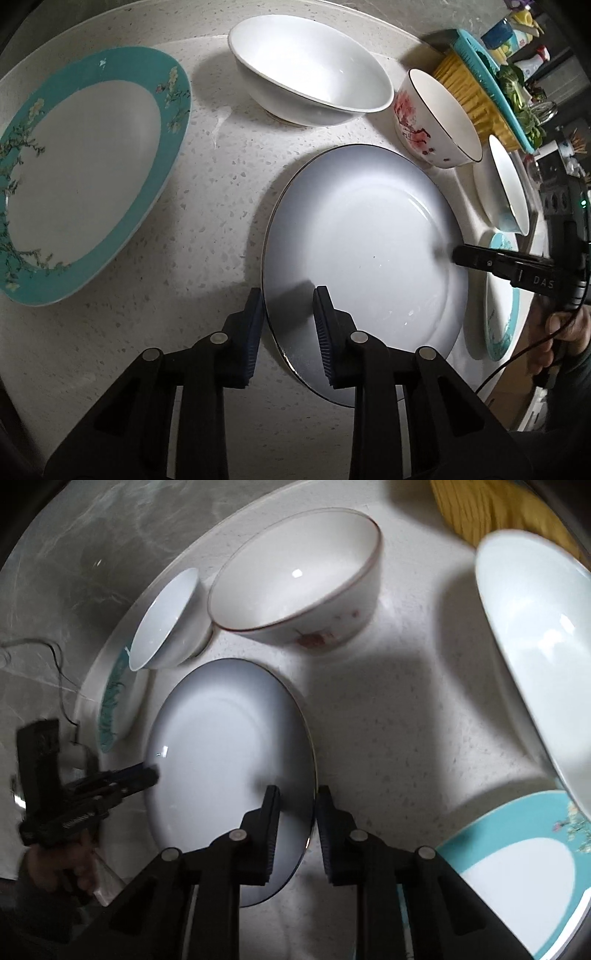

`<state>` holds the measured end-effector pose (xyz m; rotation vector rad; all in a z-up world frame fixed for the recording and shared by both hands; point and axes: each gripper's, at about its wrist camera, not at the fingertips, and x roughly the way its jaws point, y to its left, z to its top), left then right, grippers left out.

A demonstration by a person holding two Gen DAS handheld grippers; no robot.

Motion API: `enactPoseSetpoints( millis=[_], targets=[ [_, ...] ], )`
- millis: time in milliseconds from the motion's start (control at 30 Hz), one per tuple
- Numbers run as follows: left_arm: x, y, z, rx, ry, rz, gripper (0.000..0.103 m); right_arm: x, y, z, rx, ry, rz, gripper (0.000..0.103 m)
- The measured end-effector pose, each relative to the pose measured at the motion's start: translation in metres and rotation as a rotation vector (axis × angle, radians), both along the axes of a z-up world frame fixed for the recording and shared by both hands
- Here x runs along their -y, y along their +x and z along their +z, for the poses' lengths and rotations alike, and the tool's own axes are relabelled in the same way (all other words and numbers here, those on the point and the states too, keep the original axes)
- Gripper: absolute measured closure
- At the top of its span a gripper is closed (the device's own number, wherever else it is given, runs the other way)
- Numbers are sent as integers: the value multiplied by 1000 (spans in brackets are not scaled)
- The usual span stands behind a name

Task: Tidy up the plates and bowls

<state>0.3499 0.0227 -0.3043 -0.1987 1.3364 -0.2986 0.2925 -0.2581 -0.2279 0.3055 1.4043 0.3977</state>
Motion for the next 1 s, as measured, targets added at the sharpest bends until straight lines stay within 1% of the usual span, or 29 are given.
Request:
enactPoseSetpoints(
  millis=[33,100,167,233,300,333,500,633,767,1000],
  targets=[
    [-1,0,0,0,3,-1,78,-3,1,1,-1,-19,13,80],
    [-1,0,0,1,5,-3,78,-8,3,2,-15,-35,24,74],
    [0,0,1,1,19,-9,78,-12,6,3,-26,-56,46,73],
    [4,0,2,3,44,-15,77,-18,7,5,-18,-108,73,75],
    [8,0,2,4,61,-14,77,-28,9,8,-14,-152,87,74],
    [8,0,2,4,64,-11,77,-31,9,8,-14,-158,82,74],
    [10,-1,3,2,68,1,77,-35,11,10,-5,-160,45,75],
    [5,-3,1,-6,53,11,77,-29,10,11,-7,-134,28,77],
    [1,-5,1,-12,44,18,77,-16,6,16,4,-115,31,79],
    [-2,-13,4,-17,41,27,78,-14,5,16,-7,-102,34,80]
  ],
)
